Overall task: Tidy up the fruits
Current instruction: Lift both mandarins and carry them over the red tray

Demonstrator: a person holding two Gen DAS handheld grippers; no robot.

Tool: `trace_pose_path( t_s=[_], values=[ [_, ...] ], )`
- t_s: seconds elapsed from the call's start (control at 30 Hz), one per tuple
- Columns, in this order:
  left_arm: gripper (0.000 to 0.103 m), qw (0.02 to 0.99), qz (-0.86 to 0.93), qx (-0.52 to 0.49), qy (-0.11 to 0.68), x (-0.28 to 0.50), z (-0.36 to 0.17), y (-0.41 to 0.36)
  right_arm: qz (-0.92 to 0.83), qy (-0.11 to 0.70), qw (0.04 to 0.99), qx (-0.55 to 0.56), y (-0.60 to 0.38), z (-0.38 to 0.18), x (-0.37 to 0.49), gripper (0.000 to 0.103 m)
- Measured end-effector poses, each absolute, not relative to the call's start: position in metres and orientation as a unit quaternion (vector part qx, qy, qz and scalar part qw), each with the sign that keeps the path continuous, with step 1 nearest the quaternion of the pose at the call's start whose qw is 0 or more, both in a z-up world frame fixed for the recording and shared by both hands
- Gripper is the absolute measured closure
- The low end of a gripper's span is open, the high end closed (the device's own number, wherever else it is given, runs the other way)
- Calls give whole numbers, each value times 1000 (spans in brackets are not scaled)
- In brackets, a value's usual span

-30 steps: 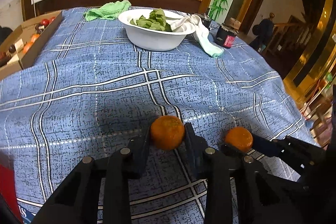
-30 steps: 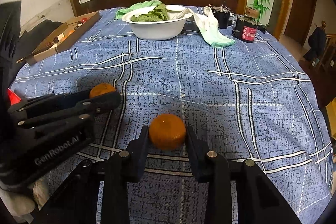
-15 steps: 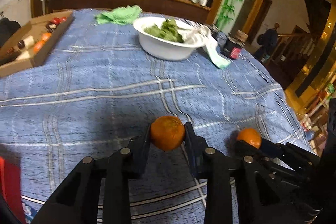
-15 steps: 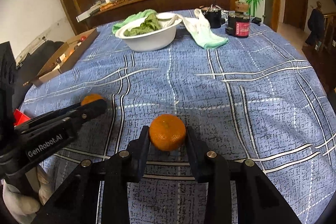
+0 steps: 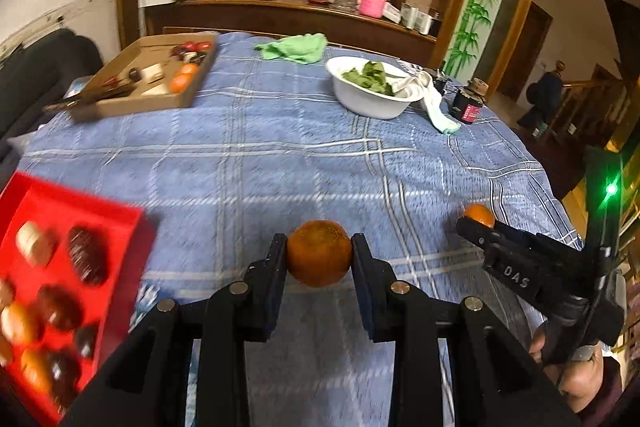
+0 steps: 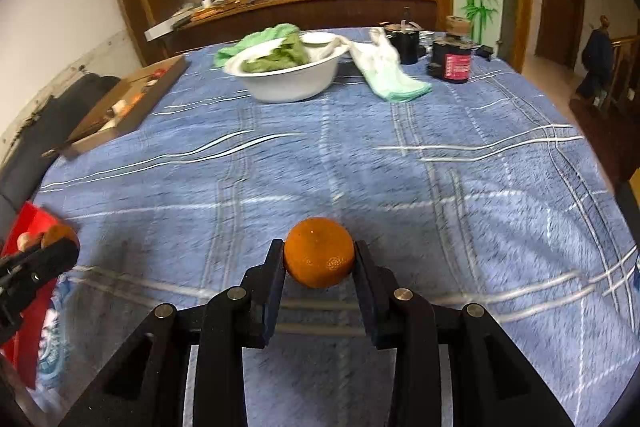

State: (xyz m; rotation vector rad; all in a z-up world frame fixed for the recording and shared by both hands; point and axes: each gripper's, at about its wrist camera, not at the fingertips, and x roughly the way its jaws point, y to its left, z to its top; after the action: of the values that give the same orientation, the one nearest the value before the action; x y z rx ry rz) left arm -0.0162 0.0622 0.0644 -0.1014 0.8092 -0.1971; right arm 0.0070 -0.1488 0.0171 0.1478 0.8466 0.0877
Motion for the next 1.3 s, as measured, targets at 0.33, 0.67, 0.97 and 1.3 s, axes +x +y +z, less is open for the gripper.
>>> trace_pose_path(
  t_s=[0.33,0.67,0.97,1.3],
  values=[
    [73,918,-75,-55,385,-72,77,84,77,366,927,40,-97,59,-68,67],
    [73,925,-61,-45,373,-101,83,99,94,350,931,46,-68,67,-107,67],
    [72,929,-43,-38,365,-112,85,112,105,357,927,44,-56,66,-114,67],
    [72,931,-19,-44,362,-112,83,134,116,361,925,36,-39,65,-115,67]
  ],
)
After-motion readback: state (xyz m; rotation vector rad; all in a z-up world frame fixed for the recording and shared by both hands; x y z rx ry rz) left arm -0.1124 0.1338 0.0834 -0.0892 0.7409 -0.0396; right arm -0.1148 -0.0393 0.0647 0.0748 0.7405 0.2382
